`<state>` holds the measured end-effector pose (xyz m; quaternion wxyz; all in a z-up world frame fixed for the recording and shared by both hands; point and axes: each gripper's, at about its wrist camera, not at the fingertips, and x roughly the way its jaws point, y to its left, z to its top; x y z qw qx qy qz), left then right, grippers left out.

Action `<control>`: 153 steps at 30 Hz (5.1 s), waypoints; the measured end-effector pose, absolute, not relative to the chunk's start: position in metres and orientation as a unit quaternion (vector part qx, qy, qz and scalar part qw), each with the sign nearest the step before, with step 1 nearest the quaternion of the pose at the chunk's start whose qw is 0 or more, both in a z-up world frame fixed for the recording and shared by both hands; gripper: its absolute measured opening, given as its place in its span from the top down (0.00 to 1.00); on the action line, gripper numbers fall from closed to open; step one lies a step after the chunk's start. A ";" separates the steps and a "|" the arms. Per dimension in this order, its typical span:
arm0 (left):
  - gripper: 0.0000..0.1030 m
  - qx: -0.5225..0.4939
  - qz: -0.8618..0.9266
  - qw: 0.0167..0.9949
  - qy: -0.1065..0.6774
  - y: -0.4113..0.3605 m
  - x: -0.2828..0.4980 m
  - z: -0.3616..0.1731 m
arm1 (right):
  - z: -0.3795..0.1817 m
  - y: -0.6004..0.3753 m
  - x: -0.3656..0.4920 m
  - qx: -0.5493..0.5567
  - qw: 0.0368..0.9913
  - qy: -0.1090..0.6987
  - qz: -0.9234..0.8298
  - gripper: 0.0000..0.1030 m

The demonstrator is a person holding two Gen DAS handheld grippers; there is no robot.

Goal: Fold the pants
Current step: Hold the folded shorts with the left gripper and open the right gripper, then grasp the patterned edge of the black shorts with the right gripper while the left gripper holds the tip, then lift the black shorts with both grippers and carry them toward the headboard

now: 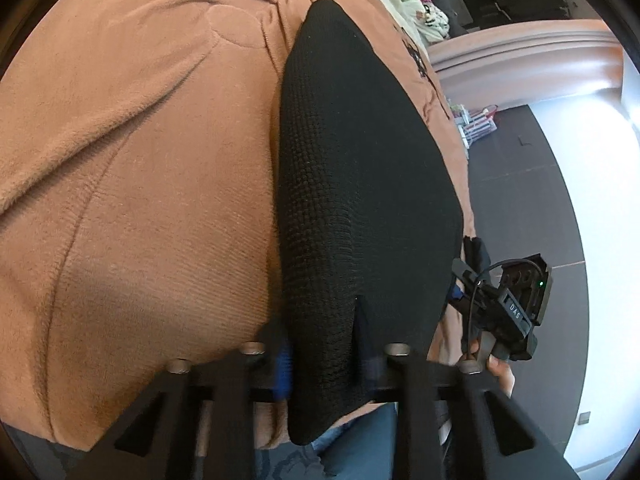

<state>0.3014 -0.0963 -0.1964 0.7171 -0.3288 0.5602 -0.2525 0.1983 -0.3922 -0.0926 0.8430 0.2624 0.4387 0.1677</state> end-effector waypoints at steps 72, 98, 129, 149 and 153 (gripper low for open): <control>0.50 -0.225 -0.225 0.752 0.577 -0.035 0.380 -0.192 | -0.129 -0.322 0.303 0.351 0.783 0.457 0.235 0.29; 0.59 -0.242 -0.253 0.742 0.572 -0.050 0.421 -0.201 | -0.130 -0.318 0.311 0.343 0.783 0.444 0.267 0.49; 0.91 -0.265 -0.256 0.802 0.469 0.002 0.356 -0.108 | -0.026 -0.269 0.253 0.229 0.851 0.372 0.290 0.84; 0.91 -0.254 -0.227 0.864 0.370 0.078 0.301 -0.004 | 0.022 -0.221 0.225 0.201 0.862 0.292 0.362 0.84; 0.91 -0.255 -0.214 0.872 0.359 0.099 0.298 0.005 | 0.025 -0.201 0.237 0.194 0.860 0.287 0.375 0.84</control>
